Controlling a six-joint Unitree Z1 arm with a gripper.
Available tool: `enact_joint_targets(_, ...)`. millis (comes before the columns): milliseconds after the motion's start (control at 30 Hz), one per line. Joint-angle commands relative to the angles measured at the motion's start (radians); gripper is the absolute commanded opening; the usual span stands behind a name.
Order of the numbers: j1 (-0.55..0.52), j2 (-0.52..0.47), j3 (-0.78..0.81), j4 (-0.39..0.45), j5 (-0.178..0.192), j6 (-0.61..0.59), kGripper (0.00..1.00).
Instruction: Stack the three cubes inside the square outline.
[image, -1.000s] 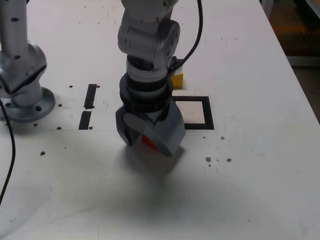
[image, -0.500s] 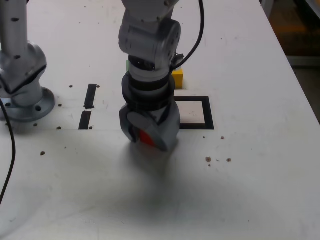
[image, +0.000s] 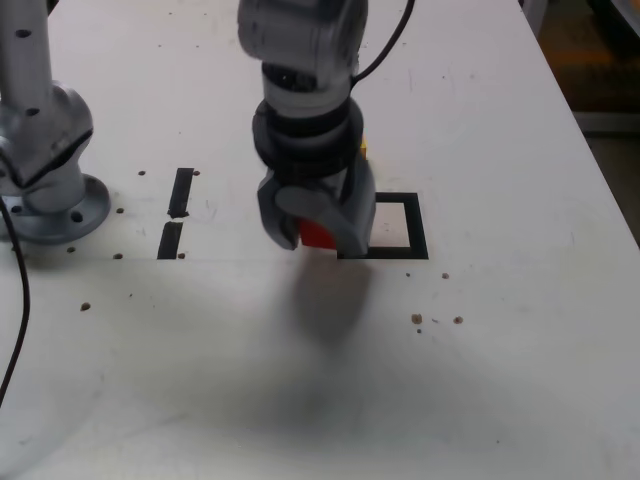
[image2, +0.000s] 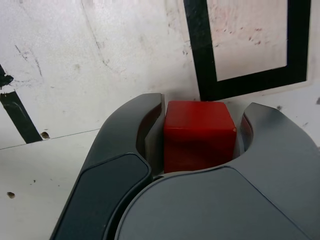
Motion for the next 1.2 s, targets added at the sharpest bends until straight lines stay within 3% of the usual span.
enact_joint_targets(0, 0.021, -0.002, -0.02, 0.001, 0.0, -0.001, 0.11)
enact_joint_targets(400, 0.14, 0.049, -0.096, 0.001, -0.017, 0.006, 0.11)
enact_joint_targets(1167, 0.219, 0.152, -0.116, -0.067, -0.03, 0.036, 0.11)
